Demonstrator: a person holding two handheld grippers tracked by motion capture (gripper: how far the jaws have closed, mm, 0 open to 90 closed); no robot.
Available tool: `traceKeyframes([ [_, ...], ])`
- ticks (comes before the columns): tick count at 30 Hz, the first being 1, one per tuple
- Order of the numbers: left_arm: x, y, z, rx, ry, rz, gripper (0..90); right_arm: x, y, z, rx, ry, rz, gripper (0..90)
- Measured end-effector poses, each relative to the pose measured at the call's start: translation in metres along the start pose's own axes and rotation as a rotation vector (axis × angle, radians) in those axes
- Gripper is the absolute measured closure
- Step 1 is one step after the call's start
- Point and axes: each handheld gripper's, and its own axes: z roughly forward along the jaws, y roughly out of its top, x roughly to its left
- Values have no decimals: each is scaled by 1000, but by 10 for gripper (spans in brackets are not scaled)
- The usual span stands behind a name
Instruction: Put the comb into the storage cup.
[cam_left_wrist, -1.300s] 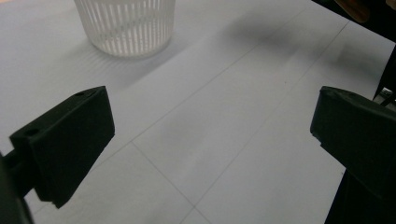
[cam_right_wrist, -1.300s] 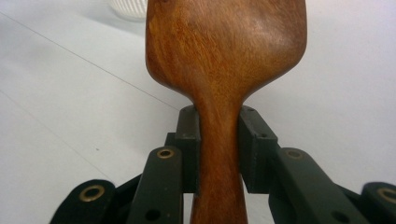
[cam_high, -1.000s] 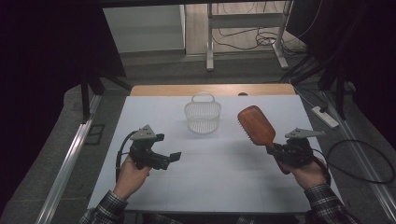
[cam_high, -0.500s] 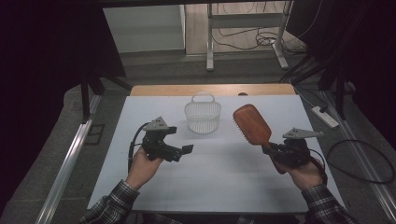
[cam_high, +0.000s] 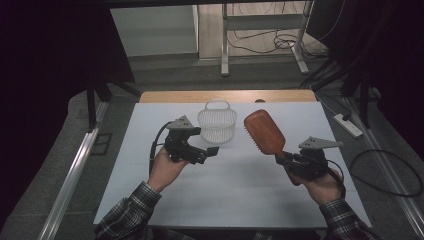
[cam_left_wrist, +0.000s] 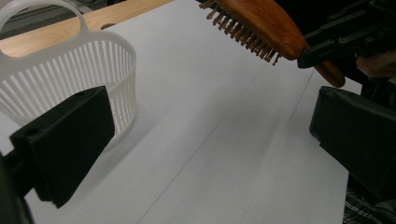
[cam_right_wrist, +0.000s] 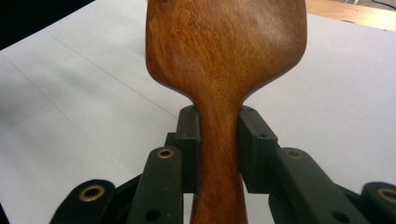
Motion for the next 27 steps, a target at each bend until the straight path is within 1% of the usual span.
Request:
traceKeyframes([
  [6, 0, 9, 11, 4, -21, 1, 0, 4, 2, 2, -8, 11, -6, 722],
  [9, -1, 11, 15, 4, -30, 1, 0, 7, 3, 4, -13, 17, -11, 722],
  [13, -2, 11, 22, -13, -50, -11, 0, 9, 3, 5, -21, 25, -15, 722],
  [15, -2, 10, 24, -9, -55, -12, 0, 13, 4, 7, -26, 31, -21, 722],
  [20, -1, 8, 25, -16, -60, -22, 0, 17, 4, 9, -33, 40, -27, 722],
  [27, 0, 6, 27, -42, -88, -52, 0, 25, 5, 14, -41, 55, -34, 722],
])
